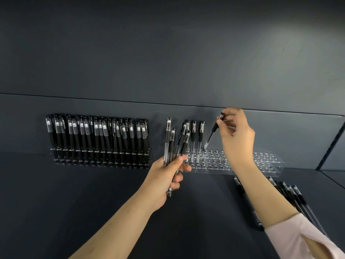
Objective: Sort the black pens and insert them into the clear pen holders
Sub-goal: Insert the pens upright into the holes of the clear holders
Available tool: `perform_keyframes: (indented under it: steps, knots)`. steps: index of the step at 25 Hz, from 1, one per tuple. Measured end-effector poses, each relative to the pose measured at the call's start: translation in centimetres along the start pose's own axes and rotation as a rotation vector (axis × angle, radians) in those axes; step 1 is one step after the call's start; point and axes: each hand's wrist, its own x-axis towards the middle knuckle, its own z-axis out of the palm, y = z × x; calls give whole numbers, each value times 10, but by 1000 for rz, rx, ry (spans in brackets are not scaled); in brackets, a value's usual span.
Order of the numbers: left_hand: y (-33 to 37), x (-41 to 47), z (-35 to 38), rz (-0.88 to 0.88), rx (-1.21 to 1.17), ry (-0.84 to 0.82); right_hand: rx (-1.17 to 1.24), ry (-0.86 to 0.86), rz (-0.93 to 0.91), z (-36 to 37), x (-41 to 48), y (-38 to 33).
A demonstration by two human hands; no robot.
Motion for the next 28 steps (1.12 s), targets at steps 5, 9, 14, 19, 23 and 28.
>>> perform_keyframes:
  steps: [5,9,14,19,23,28]
  knots:
    - [1,-1,3,-26,-8,10,-55,-2,-32,0,2,1]
    - [3,-1,4,-27,-13,20,-245,-82,-129,5,4,17]
    - [5,-3,6,-18,20,39,-360,-196,-171,9,-3,37]
    - [5,-4,5,-2,25,56,-315,-179,-137,6,-4,28]
    - [6,-6,5,25,68,42,-52,-292,77,6,-8,2]
    - [7,-10,8,48,123,-17,296,-405,316,9,-16,-20]
